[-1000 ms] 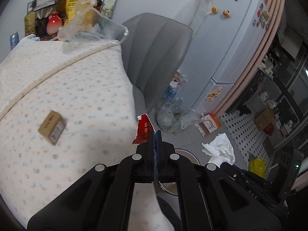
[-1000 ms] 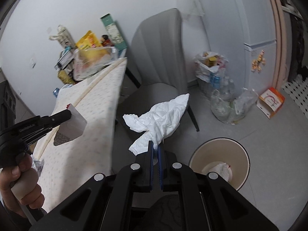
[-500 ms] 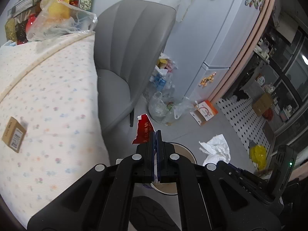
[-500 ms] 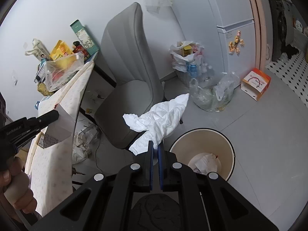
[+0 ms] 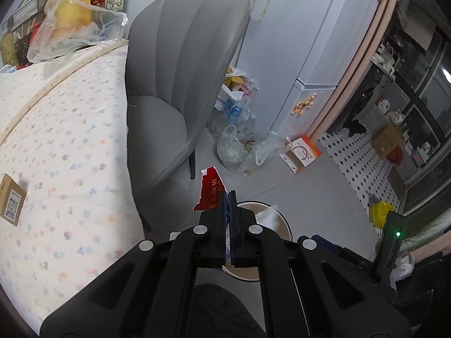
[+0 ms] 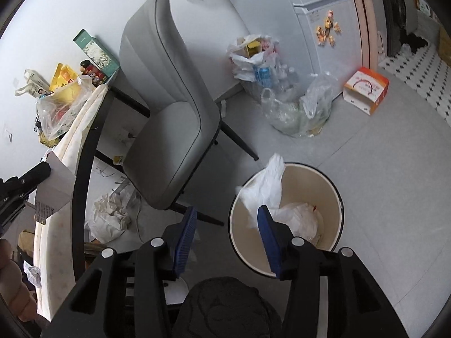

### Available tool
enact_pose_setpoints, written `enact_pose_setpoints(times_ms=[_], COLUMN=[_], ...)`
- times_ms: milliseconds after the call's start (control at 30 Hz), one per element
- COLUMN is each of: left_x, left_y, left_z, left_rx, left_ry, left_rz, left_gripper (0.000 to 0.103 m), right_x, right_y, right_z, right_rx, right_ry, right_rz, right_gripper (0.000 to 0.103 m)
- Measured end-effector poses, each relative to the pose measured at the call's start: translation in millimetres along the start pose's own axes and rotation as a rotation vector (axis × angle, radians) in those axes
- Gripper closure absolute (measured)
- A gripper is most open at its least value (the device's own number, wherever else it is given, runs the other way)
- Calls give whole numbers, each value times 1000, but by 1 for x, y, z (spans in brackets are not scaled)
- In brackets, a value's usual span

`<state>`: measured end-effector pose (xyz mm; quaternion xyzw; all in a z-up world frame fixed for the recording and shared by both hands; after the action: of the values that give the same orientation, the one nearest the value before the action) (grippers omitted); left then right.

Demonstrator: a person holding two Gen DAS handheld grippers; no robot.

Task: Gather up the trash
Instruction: 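Carry the red scrap and tissue over the bin and open both tools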

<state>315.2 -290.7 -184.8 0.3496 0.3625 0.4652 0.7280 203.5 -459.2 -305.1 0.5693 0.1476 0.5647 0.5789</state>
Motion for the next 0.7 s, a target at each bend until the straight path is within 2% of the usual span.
enact_pose_setpoints(times_ms=[167, 233, 467, 700], left_x=[-17, -28, -80, -114], left_y=[-9, -15, -47, -82], left_z=[0, -1, -7, -9], left_rx=[21, 34, 103, 181], left_ry=[-26, -44, -120, -149], left_rz=[-15, -25, -82, -118], left_gripper=[100, 101, 100, 99], right_x=[-12, -18, -47, -79], right_y=[17, 29, 75, 99], right_z=[0, 1, 7, 7], right_rx=[-27, -47, -124, -159], right_ry=[-25, -33, -70, -119], right_rz=[3, -1, -34, -59], right_gripper=[57, 54, 49, 48])
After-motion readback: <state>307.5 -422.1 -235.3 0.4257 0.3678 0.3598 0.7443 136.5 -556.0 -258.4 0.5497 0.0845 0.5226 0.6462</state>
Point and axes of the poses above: each gripper's, at about its wrist camera, not at the fingertips, and y roughly against the way its jaws point, x to its left, z to its top, the point moved 10 cm from there along -y, roughly the way its jaws point, and after that the axes turned 7 degrees about x, right-handed, at the moved point
